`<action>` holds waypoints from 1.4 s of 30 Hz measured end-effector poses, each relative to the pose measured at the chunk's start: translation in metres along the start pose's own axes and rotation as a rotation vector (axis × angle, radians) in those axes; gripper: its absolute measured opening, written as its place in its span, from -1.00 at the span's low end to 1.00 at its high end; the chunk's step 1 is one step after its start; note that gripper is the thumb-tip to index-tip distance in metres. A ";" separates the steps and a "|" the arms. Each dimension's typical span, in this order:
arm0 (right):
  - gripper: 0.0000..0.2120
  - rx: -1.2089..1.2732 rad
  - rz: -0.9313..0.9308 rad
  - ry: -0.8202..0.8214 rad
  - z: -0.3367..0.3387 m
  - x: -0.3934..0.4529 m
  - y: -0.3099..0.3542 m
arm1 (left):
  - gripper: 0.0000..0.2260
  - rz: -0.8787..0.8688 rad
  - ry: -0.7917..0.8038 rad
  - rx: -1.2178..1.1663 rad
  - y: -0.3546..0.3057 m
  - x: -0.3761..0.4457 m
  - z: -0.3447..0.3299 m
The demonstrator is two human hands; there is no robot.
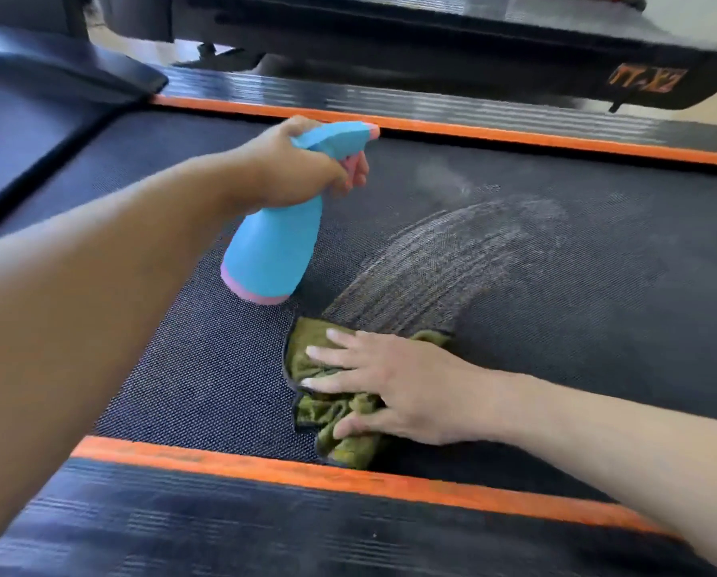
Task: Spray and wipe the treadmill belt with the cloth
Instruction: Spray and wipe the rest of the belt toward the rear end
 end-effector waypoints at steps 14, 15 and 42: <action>-0.53 -0.077 0.289 -0.057 -0.016 0.128 0.064 | -0.78 0.163 -0.598 0.040 0.087 -0.081 0.134; -0.52 -0.050 0.241 -0.039 -0.011 0.135 0.052 | -0.77 0.183 -0.616 0.053 0.093 -0.085 0.139; -0.59 0.016 0.288 -0.116 -0.016 0.240 0.122 | -0.77 0.300 -0.821 0.123 0.153 -0.116 0.200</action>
Point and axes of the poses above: each hand's wrist, its own x-axis towards the middle knuckle, its own z-axis out of the back of the hand, y = z × x, the point moved 5 cm from there along x, towards the middle knuckle, and after that the axes turned 1 degree about -x, right-handed, at the moved point
